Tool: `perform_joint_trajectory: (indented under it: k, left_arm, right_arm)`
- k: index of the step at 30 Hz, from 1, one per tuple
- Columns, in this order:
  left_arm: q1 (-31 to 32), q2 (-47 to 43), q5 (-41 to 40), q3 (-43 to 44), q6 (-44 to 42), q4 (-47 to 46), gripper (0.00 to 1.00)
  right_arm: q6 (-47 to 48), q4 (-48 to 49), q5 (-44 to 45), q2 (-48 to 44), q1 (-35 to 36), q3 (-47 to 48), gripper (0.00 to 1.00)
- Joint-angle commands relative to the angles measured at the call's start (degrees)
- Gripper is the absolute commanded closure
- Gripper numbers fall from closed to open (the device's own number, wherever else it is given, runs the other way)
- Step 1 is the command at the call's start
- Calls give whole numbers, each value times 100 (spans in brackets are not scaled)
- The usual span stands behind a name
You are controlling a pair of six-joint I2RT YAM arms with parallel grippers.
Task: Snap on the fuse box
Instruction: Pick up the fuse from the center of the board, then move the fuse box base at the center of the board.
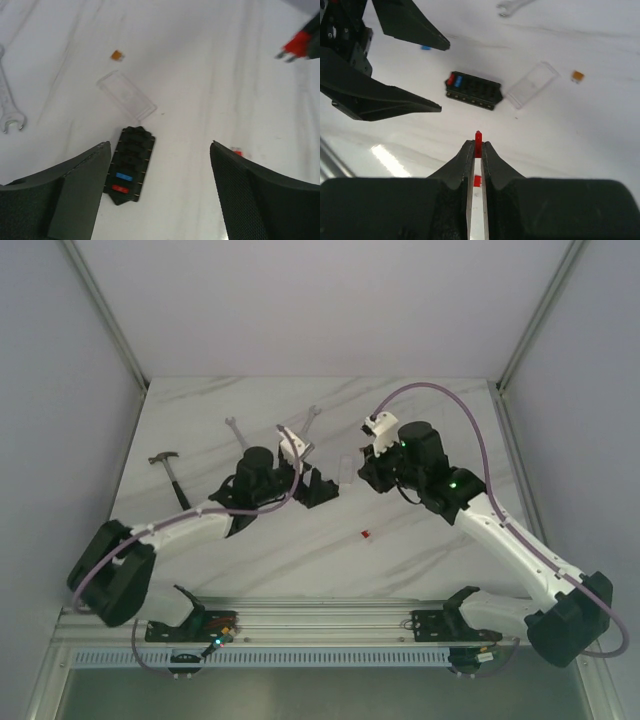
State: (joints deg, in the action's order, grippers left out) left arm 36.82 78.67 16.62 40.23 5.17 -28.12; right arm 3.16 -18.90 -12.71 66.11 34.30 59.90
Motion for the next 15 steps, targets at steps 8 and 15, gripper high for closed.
perform_joint_trajectory:
  k: [8, 15]
  left_arm:
    - [-86, 2121, -535, 1597, -780, 1293, 6]
    - [-87, 2845, -102, 2162, -966, 1691, 9]
  right_arm:
    - [-468, 168, 973, -28, -111, -274, 100]
    - [-448, 207, 829, -20, -161, -338, 100]
